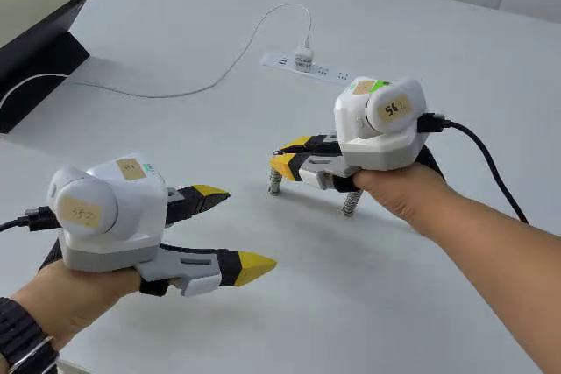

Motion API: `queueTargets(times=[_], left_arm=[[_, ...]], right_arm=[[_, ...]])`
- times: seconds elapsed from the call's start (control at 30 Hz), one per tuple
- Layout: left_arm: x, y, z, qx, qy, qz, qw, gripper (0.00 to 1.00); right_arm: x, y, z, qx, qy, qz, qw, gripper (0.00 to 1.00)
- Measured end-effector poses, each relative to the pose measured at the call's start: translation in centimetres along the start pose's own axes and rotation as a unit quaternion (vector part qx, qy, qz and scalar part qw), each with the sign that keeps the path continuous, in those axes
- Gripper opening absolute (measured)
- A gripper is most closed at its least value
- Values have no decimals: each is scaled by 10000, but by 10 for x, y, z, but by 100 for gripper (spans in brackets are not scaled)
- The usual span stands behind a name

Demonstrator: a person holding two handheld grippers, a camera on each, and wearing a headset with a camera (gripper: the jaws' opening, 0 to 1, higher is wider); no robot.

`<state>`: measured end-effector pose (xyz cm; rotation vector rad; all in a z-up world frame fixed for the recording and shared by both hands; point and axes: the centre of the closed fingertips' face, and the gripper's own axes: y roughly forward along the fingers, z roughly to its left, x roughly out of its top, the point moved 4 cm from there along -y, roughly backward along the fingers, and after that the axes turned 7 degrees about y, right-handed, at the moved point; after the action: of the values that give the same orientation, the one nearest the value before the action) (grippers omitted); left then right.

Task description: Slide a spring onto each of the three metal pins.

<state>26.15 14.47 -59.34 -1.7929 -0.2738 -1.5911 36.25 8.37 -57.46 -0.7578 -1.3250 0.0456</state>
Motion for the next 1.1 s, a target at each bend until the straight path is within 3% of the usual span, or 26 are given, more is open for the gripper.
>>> queueTargets(times=[0.63,1.1], left_arm=[[0,-1,2,37,-20,5,10000,67],[1,-1,2,47,11,21,10000,67]], right_arm=[[-14,11,-4,-63,2,258,9996,12],[-15,9,-5,-98,-2,226,9997,13]])
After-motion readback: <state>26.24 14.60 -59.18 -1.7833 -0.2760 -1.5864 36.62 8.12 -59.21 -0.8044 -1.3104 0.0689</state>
